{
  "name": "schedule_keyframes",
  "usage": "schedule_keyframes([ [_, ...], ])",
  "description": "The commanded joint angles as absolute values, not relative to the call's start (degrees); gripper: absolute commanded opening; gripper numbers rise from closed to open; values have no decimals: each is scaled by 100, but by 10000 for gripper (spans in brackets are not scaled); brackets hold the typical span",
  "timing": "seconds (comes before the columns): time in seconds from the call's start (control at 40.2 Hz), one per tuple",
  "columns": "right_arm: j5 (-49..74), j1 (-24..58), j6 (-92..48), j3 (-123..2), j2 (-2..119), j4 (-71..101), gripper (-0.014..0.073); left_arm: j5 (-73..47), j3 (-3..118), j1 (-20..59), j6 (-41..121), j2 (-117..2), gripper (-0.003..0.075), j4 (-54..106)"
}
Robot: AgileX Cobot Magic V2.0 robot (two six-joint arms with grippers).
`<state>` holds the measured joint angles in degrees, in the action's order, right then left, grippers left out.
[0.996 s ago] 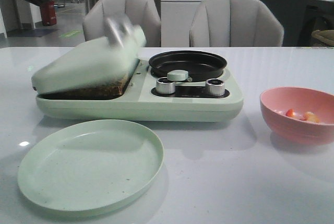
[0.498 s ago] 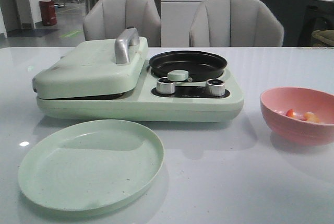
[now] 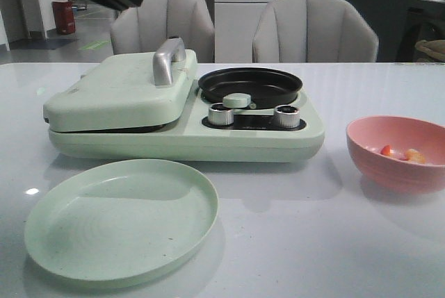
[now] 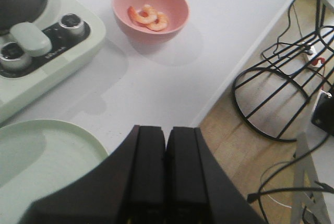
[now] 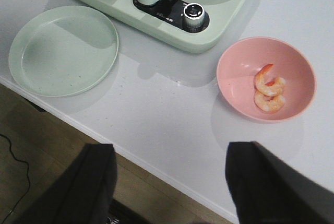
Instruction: Make breakfast with bread and shrimp
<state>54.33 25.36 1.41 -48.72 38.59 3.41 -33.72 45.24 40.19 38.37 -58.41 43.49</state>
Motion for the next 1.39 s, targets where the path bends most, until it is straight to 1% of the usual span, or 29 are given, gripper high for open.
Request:
schedule_keyframes([
  [0.0,4990,2528,138,-5018,3861,386,547,-2917,4333,4332,3850,-5408,98,4546],
  [0.1,4996,2528,138,-5018,3861,386,547,-2868,4001,4505,3850,-5130,98,4546],
  [0.274,4974,2528,138,-5018,3874,397,547,-2868,3709,4533,3850,-4923,98,4546],
  [0.448,4996,2423,430,-5029,4361,-90,547,-2879,3707,4533,3850,-4923,98,4535],
  [0.573,5262,1966,499,-5130,4913,-194,547,-2879,3707,4533,3850,-4923,98,4535],
  [0.722,5618,1080,454,-5316,5733,-136,547,-2879,3707,4533,3850,-4923,98,4535],
  [0.821,5516,534,331,-5371,6199,82,547,-2879,3707,4533,3850,-4923,98,4535],
  [0.946,5031,-82,61,-5377,6709,577,547,-2879,3707,4533,3850,-4923,98,4535],
  [1.07,4585,-361,-188,-5508,7250,744,547,-2879,3707,4533,3850,-4923,98,4535],
  [1.22,4590,-612,-274,-5950,7983,738,547,-2879,3707,4533,3850,-4923,98,4535],
  [1.369,4576,-631,-494,-6384,8702,860,547,-2879,3707,4533,3850,-4923,98,4535],
])
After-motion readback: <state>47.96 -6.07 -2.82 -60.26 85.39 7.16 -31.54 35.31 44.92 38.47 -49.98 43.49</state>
